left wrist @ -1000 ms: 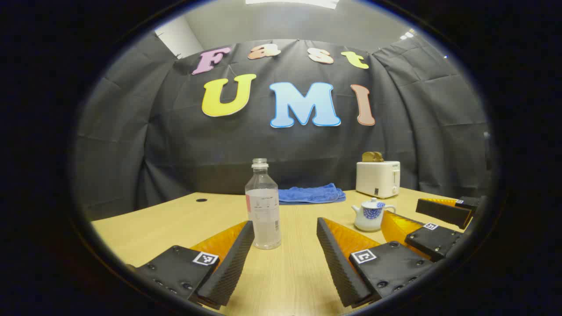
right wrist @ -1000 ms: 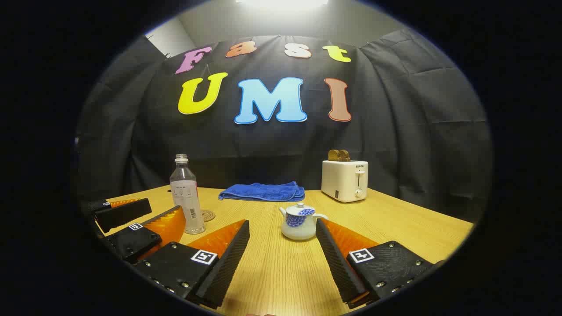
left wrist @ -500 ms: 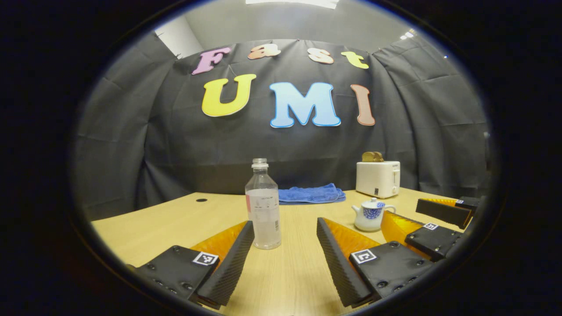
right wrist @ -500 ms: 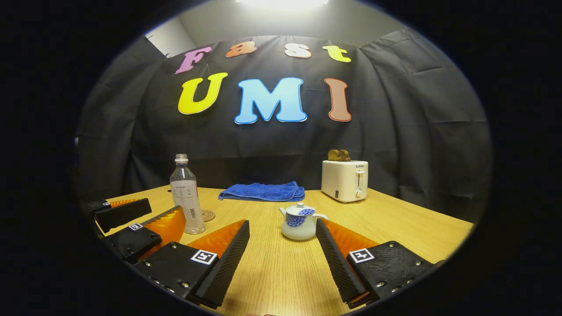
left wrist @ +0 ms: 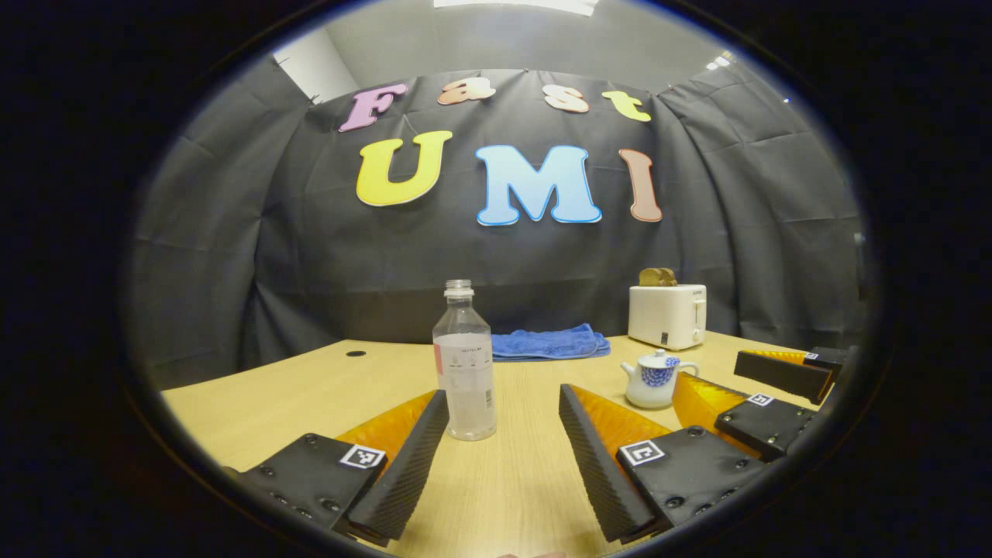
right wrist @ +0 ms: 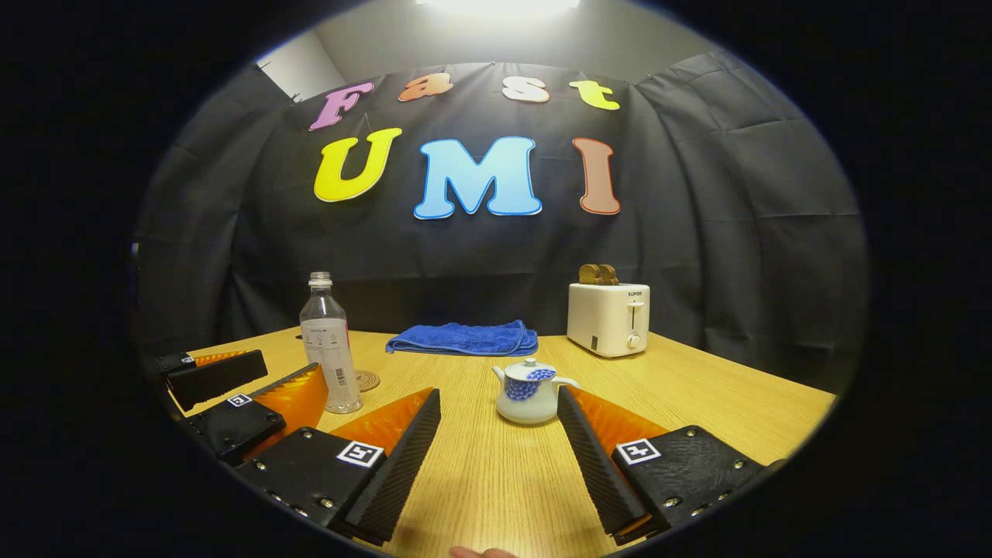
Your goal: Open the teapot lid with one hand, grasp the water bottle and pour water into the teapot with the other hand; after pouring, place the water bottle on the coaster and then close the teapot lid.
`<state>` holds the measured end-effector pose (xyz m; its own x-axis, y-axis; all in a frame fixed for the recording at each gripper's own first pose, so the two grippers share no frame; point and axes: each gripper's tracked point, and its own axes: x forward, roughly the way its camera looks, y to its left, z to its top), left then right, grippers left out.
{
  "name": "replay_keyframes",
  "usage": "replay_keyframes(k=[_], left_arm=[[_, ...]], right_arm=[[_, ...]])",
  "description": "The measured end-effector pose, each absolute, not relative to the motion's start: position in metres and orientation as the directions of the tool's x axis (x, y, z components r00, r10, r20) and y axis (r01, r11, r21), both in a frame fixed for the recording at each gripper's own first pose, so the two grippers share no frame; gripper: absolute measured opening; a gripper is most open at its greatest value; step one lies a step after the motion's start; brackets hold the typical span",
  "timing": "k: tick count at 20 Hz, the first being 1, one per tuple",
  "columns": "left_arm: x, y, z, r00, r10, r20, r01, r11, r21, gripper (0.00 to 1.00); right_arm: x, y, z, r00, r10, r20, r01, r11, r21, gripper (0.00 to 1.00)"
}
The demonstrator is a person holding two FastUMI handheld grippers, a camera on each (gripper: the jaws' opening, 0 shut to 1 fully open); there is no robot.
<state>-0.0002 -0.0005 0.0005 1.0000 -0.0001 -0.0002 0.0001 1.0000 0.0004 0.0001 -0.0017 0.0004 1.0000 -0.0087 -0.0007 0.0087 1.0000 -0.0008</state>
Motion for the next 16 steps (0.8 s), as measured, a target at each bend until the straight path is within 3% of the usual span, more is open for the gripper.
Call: replay_keyframes(k=[6, 16], left_arm=[[0.002, -0.009, 0.001, 0.999, -0.048, 0.001, 0.048, 0.999, -0.001, 1.0], [0.033, 0.0, 0.005, 0.999, -0.041, -0.015, 0.041, 0.999, 0.022, 1.0]], right_arm=[[0.007, -0.001, 0.001, 1.0, -0.008, -0.003, 0.008, 1.0, 0.002, 0.94], [0.08, -0.028, 0.001, 0.997, -0.043, -0.068, 0.047, 0.997, 0.056, 0.94]])
